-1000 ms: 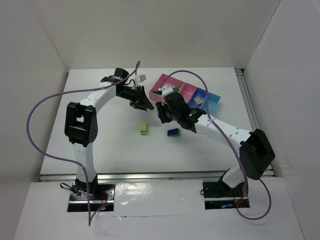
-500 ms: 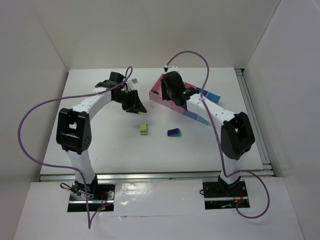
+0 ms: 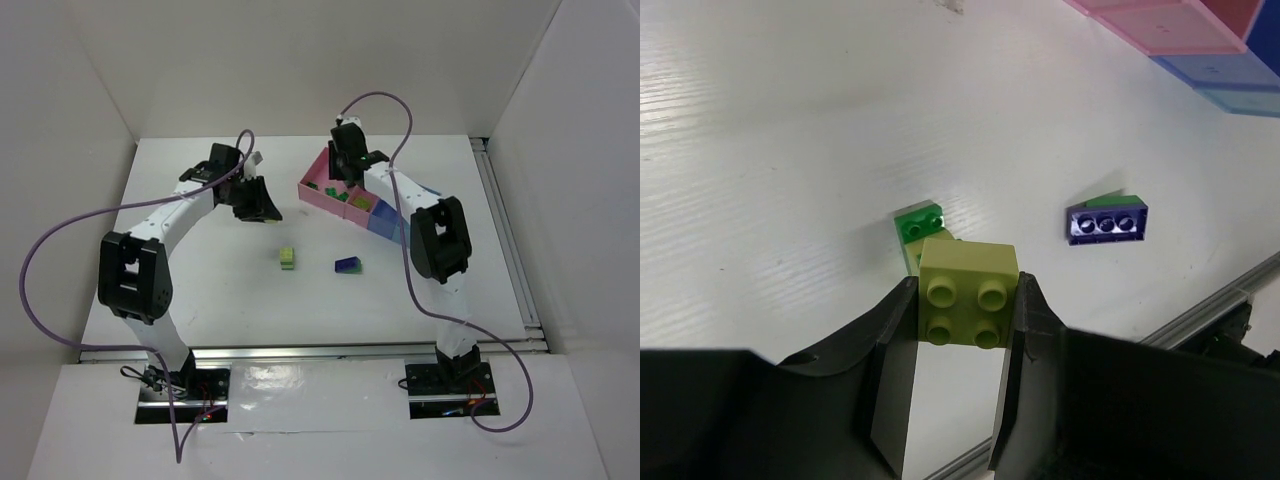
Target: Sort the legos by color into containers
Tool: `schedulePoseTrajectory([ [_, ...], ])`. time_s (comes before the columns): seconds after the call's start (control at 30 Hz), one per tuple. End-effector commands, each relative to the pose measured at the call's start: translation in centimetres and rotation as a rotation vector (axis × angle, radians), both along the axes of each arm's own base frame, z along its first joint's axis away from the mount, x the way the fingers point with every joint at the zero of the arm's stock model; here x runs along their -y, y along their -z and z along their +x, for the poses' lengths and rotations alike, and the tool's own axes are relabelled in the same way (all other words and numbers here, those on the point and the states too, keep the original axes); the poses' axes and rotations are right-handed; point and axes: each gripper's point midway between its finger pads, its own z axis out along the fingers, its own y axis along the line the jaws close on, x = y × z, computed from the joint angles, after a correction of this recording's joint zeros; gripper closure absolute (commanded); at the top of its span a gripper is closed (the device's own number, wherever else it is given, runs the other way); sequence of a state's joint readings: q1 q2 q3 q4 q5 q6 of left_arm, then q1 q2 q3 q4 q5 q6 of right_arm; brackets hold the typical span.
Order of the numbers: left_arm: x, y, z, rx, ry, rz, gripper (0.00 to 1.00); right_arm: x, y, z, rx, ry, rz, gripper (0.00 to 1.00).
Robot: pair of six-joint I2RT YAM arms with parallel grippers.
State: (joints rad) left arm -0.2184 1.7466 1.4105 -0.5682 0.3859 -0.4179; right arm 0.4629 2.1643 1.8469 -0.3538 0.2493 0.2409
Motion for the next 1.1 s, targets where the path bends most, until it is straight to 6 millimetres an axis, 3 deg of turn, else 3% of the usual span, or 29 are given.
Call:
schedulePoseTrajectory([
  [0.0,-0.7,-0.1,1.4,0.029,-0.004,0.045,1.00,-1.1,-1.6,2.0,0.031,-0.033,0.029,0.76],
  [0.03,-0.8,0.4,1.8,0.025,-0.002,0.062,1.00,-1.3,-0.2,2.3,0.010,-0.032,0.020,0.76],
  [0.07,-0.9,0.6,1.9,0.018,0.007,0.070,1.00,-1.5,-0.6,2.8,0.017,-0.033,0.023,0.76],
  [0.13,-1.0,0.8,2.0,0.009,0.003,0.079,1.00,-1.9,0.6,3.3,0.003,-0.040,0.023,0.76],
  [0.57,-0.9,1.6,2.0,-0.001,0.024,0.084,1.00,-1.9,1.6,3.2,-0.025,-0.044,0.047,0.69],
  [0.6,-0.9,1.6,2.0,-0.001,0.024,0.084,1.00,-1.8,1.8,3.0,-0.035,-0.044,0.043,0.59],
  [0.67,-0.9,1.6,2.0,-0.001,0.024,0.084,1.00,-1.8,1.9,2.8,-0.043,-0.044,0.039,0.51],
  [0.7,-1.1,1.2,2.1,0.011,0.018,0.089,1.00,-2.0,1.6,2.9,-0.037,-0.051,0.048,0.39],
  [0.87,-1.2,0.9,2.1,0.026,0.020,0.099,1.00,-1.9,1.4,2.5,-0.051,-0.045,0.050,0.22],
  [0.97,-1.2,0.9,2.1,0.026,0.020,0.099,1.00,-1.5,1.2,2.3,-0.051,-0.038,0.043,0.22],
  [1.07,-1.2,0.9,2.1,0.026,0.020,0.099,1.00,-1.3,0.1,1.3,-0.045,-0.047,0.054,0.31],
])
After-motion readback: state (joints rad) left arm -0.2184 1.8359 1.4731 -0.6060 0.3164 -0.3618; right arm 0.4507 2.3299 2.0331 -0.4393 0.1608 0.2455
